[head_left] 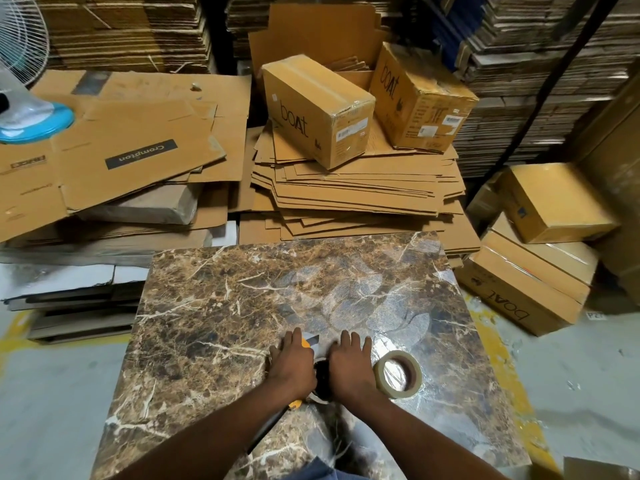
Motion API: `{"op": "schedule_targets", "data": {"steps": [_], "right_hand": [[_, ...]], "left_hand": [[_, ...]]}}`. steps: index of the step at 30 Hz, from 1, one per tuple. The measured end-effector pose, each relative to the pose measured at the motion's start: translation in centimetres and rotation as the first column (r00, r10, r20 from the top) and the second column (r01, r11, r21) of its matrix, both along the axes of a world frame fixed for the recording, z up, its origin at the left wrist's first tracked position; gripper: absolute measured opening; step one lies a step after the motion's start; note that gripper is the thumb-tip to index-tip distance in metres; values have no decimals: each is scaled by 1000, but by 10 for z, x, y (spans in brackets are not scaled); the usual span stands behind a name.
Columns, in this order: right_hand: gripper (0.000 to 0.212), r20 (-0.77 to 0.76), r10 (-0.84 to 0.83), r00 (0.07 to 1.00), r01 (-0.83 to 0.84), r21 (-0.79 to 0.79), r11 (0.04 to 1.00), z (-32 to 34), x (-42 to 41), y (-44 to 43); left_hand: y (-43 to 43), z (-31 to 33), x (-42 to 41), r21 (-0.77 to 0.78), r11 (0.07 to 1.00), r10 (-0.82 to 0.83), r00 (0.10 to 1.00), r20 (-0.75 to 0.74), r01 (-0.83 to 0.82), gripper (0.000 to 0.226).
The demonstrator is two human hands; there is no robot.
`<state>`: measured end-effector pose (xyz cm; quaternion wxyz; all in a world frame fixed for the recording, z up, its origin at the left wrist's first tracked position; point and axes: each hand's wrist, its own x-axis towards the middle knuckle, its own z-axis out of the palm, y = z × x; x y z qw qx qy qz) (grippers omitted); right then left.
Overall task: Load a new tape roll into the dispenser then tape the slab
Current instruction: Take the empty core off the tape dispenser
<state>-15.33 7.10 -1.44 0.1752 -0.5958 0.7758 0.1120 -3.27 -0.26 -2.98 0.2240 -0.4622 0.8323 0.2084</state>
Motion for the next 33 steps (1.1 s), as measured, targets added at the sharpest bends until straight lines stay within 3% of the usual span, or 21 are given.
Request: {"op": "schedule_targets", "data": {"steps": [3,7,10,22,30,33], "right_hand": [[56,52,-37,998,38,-8,999,4,-10,-3],[58,73,-69,995,71,-25,997,10,-28,-10],[59,64,-80,995,83,-41,996,15,-43,-19],[58,42,-193,980,194,-26,981,4,-118,-42],[51,54,-253,966,250,57,967,-26,-154,-41],[45,70,-253,965,249,65,966,-38,-155,-37]], "left_hand": [[-5,5,4,-28,997,-72,994,-77,70,45],[-25,20,4,-96,986,-158,952,-261,137,33],[-40,24,-7,-139,969,-236,924,-301,202,36],[-71,20,-82,-36,974,-224,941,-254,223,46],[-75,4,-134,67,996,-46,970,-239,64,38],[-72,-6,-143,54,995,-66,976,-208,79,39]]}}
